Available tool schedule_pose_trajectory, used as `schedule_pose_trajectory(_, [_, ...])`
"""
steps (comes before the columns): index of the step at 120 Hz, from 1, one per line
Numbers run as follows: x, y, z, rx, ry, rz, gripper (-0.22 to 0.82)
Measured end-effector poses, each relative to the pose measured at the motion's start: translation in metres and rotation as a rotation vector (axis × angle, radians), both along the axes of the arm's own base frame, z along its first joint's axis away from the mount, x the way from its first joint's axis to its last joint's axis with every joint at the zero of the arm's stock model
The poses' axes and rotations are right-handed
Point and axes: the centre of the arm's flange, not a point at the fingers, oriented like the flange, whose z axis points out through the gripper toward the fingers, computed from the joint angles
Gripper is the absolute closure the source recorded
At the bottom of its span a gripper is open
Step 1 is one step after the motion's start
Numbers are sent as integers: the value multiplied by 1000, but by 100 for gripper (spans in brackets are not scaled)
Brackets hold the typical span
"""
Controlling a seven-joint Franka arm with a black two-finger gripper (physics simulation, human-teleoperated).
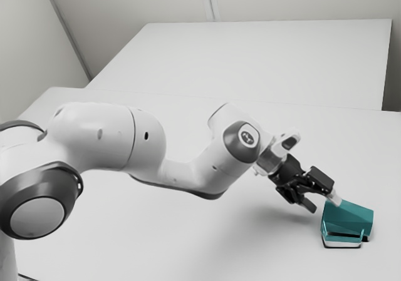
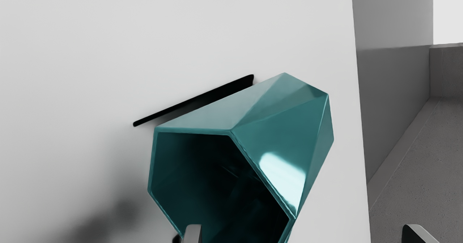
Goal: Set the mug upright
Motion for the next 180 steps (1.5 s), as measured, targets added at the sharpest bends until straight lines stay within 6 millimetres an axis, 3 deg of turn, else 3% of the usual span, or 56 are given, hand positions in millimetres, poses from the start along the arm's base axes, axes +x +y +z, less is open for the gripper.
schedule_pose_trajectory(50, [-4,-16,-25,-67,24,28,0])
schedule_pose_trajectory(111, [-7,-24,-32,-125,12,37,1])
schedule_pose_trajectory(180, [-14,-30,-34,-160,11,33,33])
